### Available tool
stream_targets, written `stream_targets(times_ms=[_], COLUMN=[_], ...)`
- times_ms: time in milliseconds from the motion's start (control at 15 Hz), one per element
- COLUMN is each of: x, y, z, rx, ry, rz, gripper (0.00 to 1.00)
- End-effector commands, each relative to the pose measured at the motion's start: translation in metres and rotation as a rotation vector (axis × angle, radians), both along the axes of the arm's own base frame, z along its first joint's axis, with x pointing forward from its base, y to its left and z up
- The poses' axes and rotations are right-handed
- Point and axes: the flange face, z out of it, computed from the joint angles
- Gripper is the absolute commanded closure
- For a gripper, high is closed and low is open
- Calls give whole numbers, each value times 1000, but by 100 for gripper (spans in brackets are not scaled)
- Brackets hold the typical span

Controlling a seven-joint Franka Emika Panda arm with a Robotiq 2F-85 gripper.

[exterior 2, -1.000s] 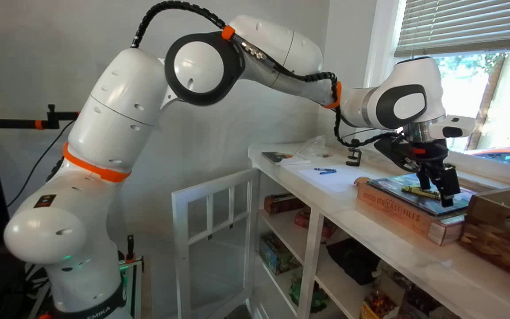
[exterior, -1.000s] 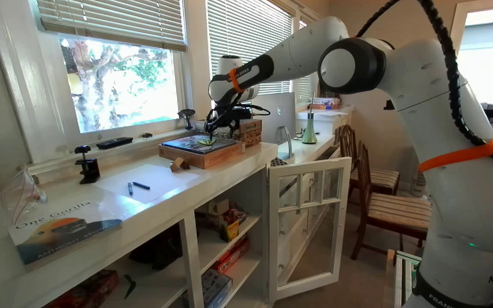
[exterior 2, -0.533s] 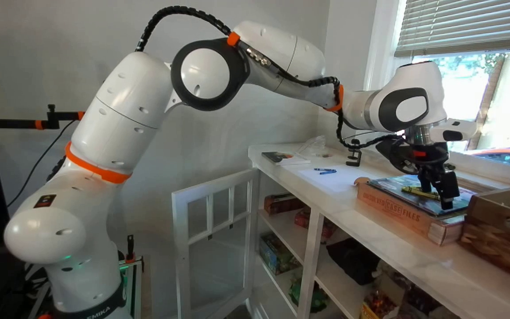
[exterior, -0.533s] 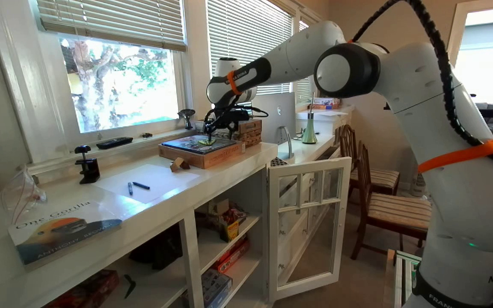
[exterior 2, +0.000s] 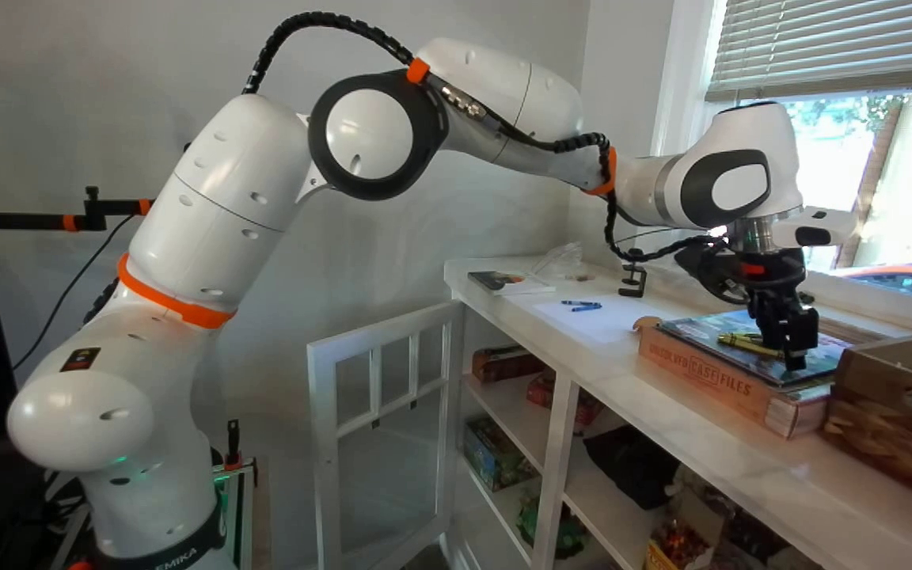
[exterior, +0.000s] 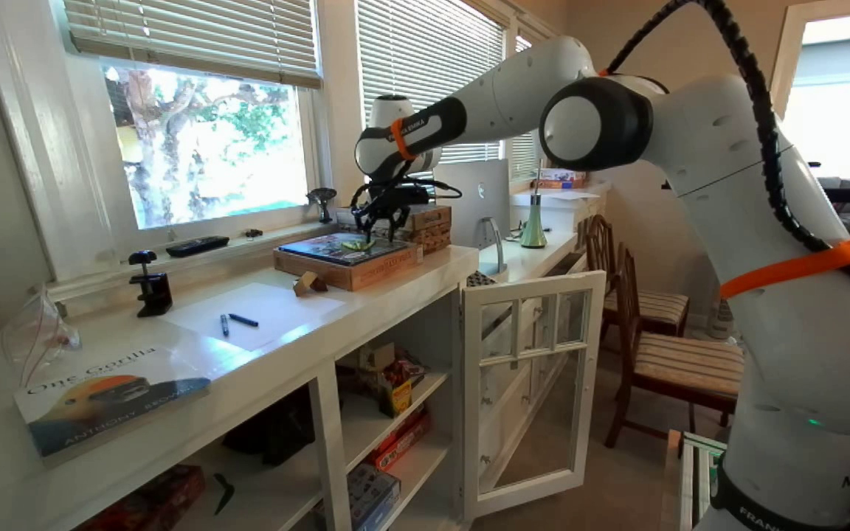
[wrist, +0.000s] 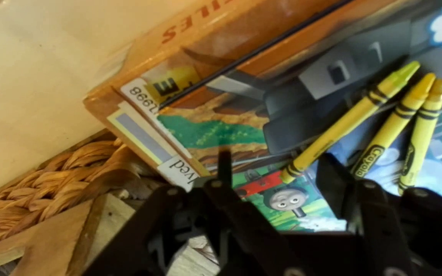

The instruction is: Put the crayons on the book on the countertop

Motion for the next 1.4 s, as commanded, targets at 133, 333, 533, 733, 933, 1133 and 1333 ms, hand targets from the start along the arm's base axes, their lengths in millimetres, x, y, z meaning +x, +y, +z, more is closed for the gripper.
stream_targets(times_ms=[133, 333, 533, 733, 933, 1133, 1333], x=[6, 6, 4, 1, 2, 3, 5], y=[1, 2, 2, 5, 5, 7, 9], z=[0, -1, -2, -4, 0, 2, 1], rx=[-9, -5, 24, 61, 69, 71, 73], ry=[21, 29, 63, 125, 146, 156, 166], rz=[-21, -24, -49, -79, -99, -113, -119], gripper=[60, 35, 11, 43, 60, 83, 100])
